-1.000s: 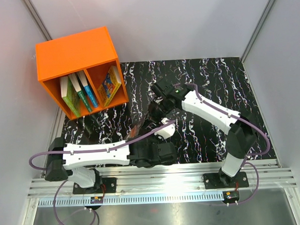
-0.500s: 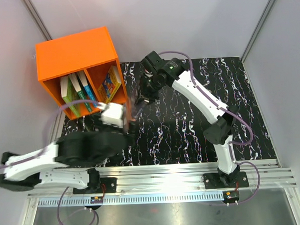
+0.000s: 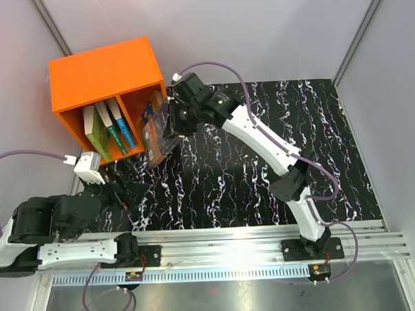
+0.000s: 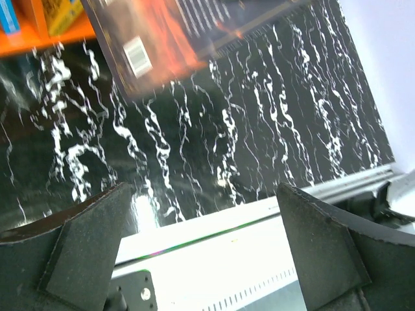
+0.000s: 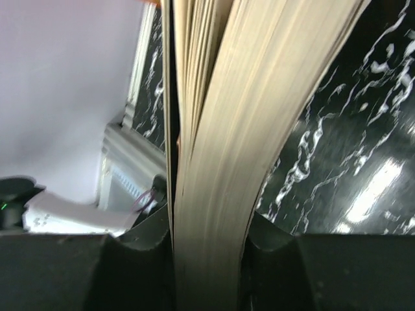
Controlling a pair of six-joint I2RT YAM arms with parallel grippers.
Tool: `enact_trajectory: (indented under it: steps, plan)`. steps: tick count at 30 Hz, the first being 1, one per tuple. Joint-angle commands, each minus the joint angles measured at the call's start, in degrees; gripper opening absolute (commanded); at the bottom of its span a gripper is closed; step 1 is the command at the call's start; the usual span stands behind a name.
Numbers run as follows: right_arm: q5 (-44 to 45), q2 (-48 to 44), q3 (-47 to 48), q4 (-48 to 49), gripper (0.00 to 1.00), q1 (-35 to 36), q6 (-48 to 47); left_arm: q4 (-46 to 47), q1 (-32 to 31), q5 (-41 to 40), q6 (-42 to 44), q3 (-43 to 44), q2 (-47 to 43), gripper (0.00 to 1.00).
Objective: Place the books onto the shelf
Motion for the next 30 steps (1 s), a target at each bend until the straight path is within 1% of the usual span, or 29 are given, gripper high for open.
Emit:
enact_trajectory:
  steps: [1,3,4,7,10,14,18,20,23,26,30]
  plan:
    - [9.06,-0.24,3.34,13.21,0.00,0.62,-3.38,-2.62,0.11,2.69,-5.87,-0.02,-1.12,0.99]
    - [11.19,0.46,3.17,15.75,0.00,0.98,-4.53,-3.33,0.11,3.39,-6.05,0.43,-0.86,0.99]
    - [15.20,0.73,3.08,16.64,0.00,1.15,-4.88,-4.21,0.11,3.57,-6.22,0.95,-0.60,0.99]
    - [19.35,1.87,2.55,20.14,0.00,1.50,-5.85,-5.09,0.11,4.63,-6.05,1.74,0.54,0.99]
    - [20.60,4.41,2.90,23.40,0.00,1.50,-6.37,-6.41,0.11,5.68,-6.49,2.36,1.25,0.99]
    - [19.47,7.57,4.92,25.43,0.00,1.50,-5.06,-7.38,0.20,6.74,-7.54,1.57,1.07,0.99]
    - [19.55,8.99,4.75,28.06,0.00,4.22,-4.70,-8.17,0.11,7.18,-8.33,0.60,0.37,0.99]
    - [21.04,9.69,4.83,28.86,0.00,5.45,-5.75,-8.87,0.20,7.00,-8.59,0.69,0.28,0.99]
    - [21.66,11.27,5.10,30.18,0.00,6.25,-5.41,-9.75,0.11,6.83,-9.12,1.04,0.11,0.99]
    - [25.25,12.07,8.17,28.86,0.00,7.21,-7.24,-10.28,0.11,7.09,-9.38,0.61,-0.07,0.99]
    - [29.38,9.44,8.70,29.39,0.00,8.71,-10.06,-10.81,0.11,7.18,-10.00,-0.54,-0.94,0.99]
